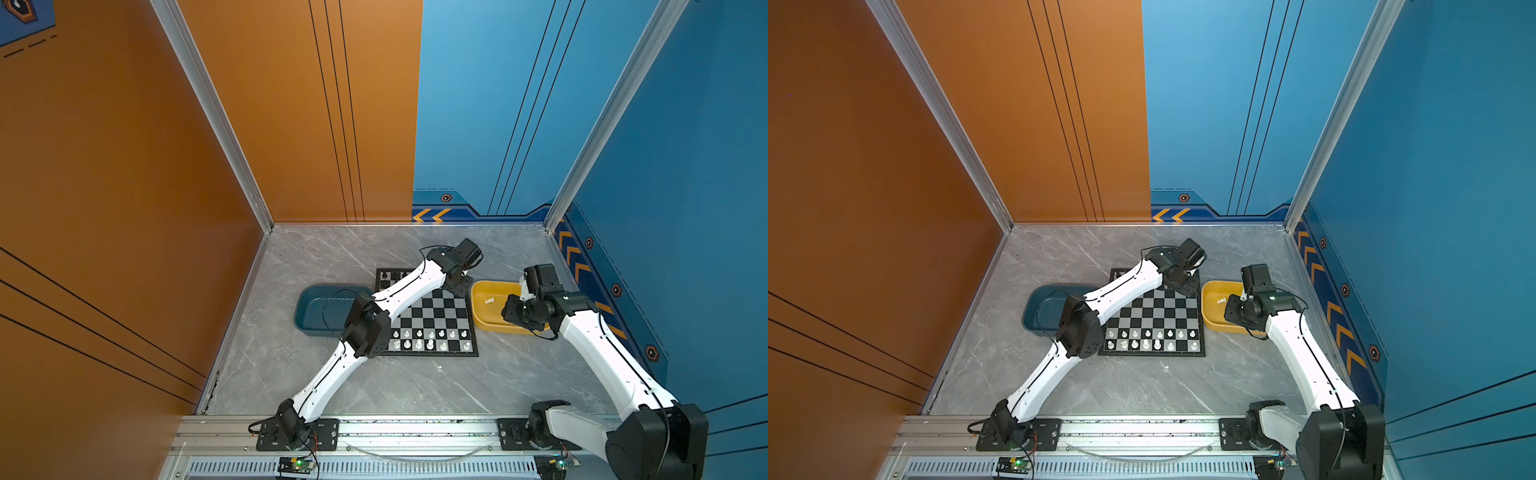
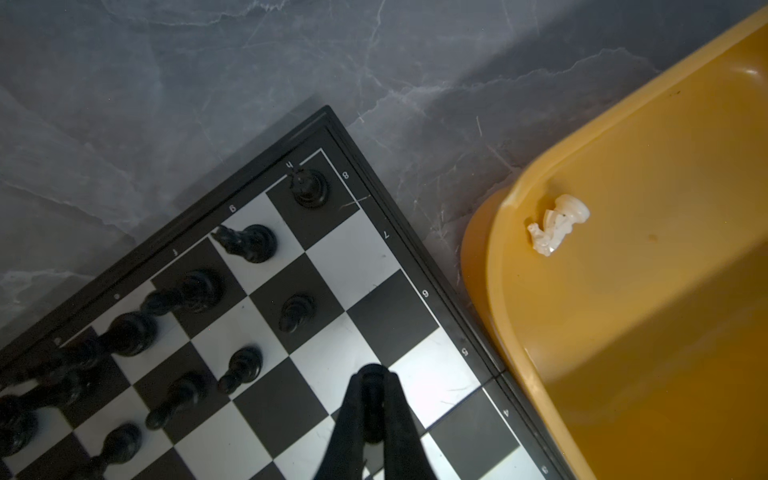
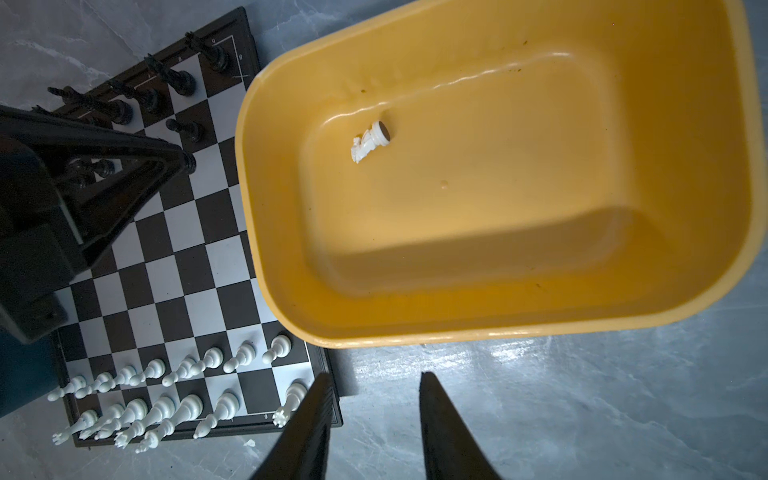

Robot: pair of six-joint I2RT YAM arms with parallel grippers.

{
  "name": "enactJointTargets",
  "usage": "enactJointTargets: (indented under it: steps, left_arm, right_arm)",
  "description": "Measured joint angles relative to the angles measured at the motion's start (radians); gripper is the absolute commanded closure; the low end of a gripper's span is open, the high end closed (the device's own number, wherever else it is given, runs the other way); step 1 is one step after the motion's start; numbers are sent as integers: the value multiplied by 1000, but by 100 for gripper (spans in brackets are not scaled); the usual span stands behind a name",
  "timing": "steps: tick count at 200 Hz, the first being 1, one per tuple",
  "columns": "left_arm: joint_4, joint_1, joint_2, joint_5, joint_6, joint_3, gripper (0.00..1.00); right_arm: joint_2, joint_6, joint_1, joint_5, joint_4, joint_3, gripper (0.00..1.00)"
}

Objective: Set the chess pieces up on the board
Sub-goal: 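Carry the black pawn with the left gripper to the board's far corner, then lower the black pawn onto a far-row square and open the left gripper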

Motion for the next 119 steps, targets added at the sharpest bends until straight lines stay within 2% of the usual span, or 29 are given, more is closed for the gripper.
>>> enactJointTargets:
  steps: [119]
  left_arm:
    - [163, 1, 57, -29, -2, -11, 100]
  right_arm:
    - [-7, -8, -23, -16, -1, -13, 62]
